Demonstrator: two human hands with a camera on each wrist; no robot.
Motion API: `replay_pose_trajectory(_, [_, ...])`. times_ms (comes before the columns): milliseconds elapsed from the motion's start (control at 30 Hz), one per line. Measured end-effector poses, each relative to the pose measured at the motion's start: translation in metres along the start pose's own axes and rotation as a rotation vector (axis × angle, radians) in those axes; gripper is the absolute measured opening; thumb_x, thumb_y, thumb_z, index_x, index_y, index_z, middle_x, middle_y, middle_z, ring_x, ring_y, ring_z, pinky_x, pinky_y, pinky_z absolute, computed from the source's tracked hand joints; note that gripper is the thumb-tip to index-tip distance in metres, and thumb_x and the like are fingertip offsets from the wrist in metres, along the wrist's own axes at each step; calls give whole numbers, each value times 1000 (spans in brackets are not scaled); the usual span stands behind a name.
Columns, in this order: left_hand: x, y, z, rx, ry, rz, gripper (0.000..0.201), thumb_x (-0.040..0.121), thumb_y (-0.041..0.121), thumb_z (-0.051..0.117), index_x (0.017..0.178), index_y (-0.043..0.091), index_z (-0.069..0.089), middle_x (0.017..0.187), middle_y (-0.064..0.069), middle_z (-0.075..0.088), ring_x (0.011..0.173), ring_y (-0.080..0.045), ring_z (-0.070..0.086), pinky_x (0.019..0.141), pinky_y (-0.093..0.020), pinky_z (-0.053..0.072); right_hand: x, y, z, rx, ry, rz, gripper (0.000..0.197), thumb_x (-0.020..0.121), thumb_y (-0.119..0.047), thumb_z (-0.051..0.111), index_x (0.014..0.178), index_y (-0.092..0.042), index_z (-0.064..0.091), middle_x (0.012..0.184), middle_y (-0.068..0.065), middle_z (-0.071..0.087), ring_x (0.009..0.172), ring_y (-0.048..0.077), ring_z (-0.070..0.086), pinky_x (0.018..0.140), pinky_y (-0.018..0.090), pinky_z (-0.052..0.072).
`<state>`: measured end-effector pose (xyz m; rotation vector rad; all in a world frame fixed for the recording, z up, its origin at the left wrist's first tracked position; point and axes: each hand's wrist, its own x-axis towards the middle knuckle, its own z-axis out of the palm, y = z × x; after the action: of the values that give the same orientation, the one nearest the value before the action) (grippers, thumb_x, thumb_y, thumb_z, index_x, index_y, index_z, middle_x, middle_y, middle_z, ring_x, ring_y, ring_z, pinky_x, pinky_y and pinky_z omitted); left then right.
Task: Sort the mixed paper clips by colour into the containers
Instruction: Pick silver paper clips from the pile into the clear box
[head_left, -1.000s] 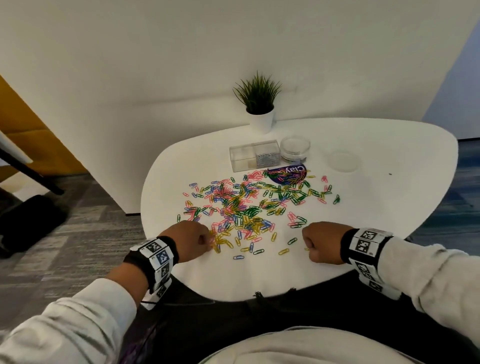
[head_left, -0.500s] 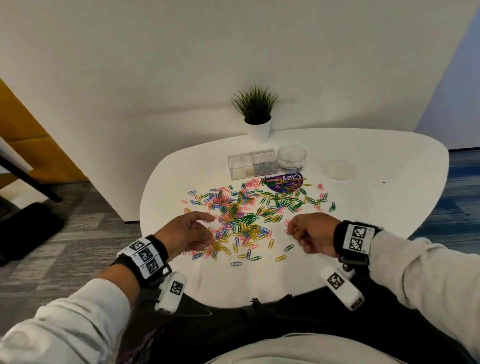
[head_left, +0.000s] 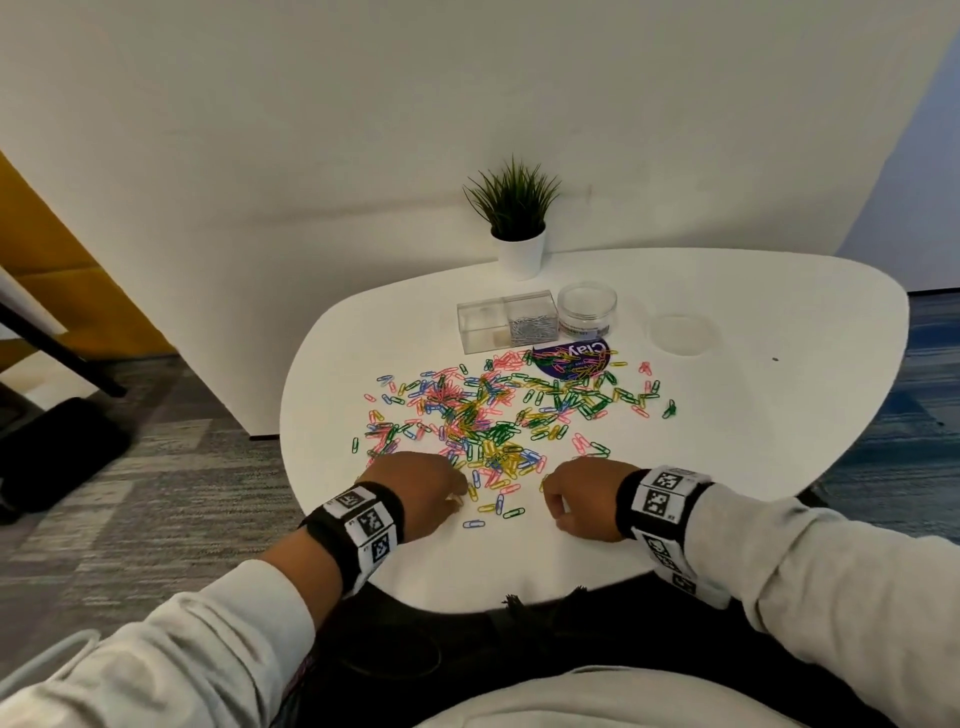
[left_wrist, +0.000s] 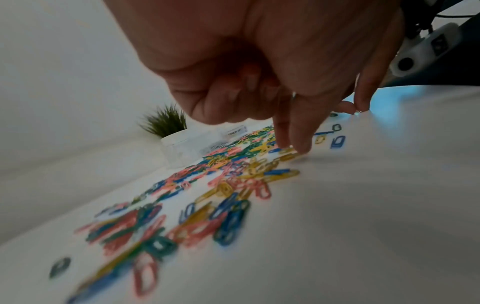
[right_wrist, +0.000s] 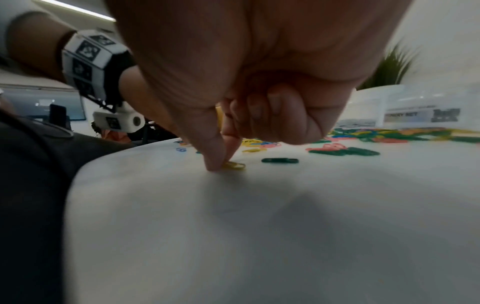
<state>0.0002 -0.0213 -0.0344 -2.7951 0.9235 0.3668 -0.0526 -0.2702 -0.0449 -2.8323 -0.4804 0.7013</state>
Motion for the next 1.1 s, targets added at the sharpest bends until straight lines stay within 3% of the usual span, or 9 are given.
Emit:
replay_pose_trajectory(133, [3, -6, 5, 11, -12, 63, 26, 100, 43, 43, 110, 31, 64, 112, 7, 62, 101, -21, 61, 81, -33, 50, 5, 8, -12, 390, 36, 89, 12, 91, -25, 54, 84, -15, 56, 81, -2, 59, 69, 12, 51, 65, 29, 44])
replay_pose_trajectory(267, [0, -4, 6, -77, 16, 44, 17, 97, 36, 42, 92, 26, 55, 93, 8, 58, 83, -20, 57, 68, -30, 46, 9, 14, -33, 1201, 124, 234, 10, 98, -9, 45, 93, -8, 53, 83, 13, 67, 62, 20, 57, 50, 28, 47])
replay_pose_trajectory(333, [2, -8, 3, -295, 55, -44, 20, 93, 36, 39, 78, 24, 45, 76, 7, 52, 69, -18, 49, 62, -32, 41, 14, 14, -38, 1305, 152, 291, 11, 95, -5, 43, 94, -10, 53, 72, 9, 59, 55, 18, 50, 48, 25, 39])
replay_pose_trajectory(400, [6, -13, -1, -609, 119, -113, 27, 88, 40, 35, 68, 22, 38, 65, 5, 45, 61, -15, 40, 62, -32, 35, 20, 12, -37, 1021, 165, 260, 11, 93, -9, 45, 93, -12, 56, 70, -1, 50, 57, 15, 44, 50, 23, 33])
replay_pose_trajectory(500, [10, -12, -6, -749, 160, -180, 41, 99, 43, 41, 67, 18, 42, 65, 0, 44, 59, -15, 40, 61, -30, 34, 25, 9, -27, 216, 124, 35, 9, 96, -26, 52, 100, -25, 61, 92, -13, 57, 86, 17, 58, 67, 24, 44])
replay_pose_trajectory(600, [8, -5, -3, -755, 52, -120, 21, 103, 30, 45, 95, 22, 63, 84, 0, 65, 71, -11, 60, 65, -22, 48, 27, 8, -19, -36, 75, -6, 15, 96, -30, 54, 109, -31, 63, 109, -5, 58, 102, 21, 57, 86, 35, 49])
replay_pose_trajectory(733, [8, 7, -6, -378, -19, 47, 30, 103, 43, 43, 116, 27, 65, 116, 7, 63, 105, -15, 59, 82, -27, 43, 28, 15, -14, -56, 115, -29, 13, 96, -34, 54, 102, -25, 62, 103, -5, 57, 92, 19, 56, 79, 33, 48])
replay_pose_trajectory(933, [12, 26, 1, -143, 10, 103, 22, 97, 37, 52, 110, 28, 68, 114, 5, 62, 102, -22, 60, 75, -27, 43, 32, 27, -11, 175, 155, 4, 13, 88, -31, 56, 79, -29, 47, 88, -7, 56, 81, 17, 53, 68, 29, 43])
replay_pose_trajectory(1100, [15, 25, 7, -76, -22, 129, 17, 96, 26, 47, 102, 20, 62, 104, 1, 60, 92, -25, 61, 69, -30, 45, 42, 29, -62, 470, 309, 49, 6, 87, -21, 61, 85, -15, 60, 81, 1, 65, 68, 16, 54, 62, 30, 44])
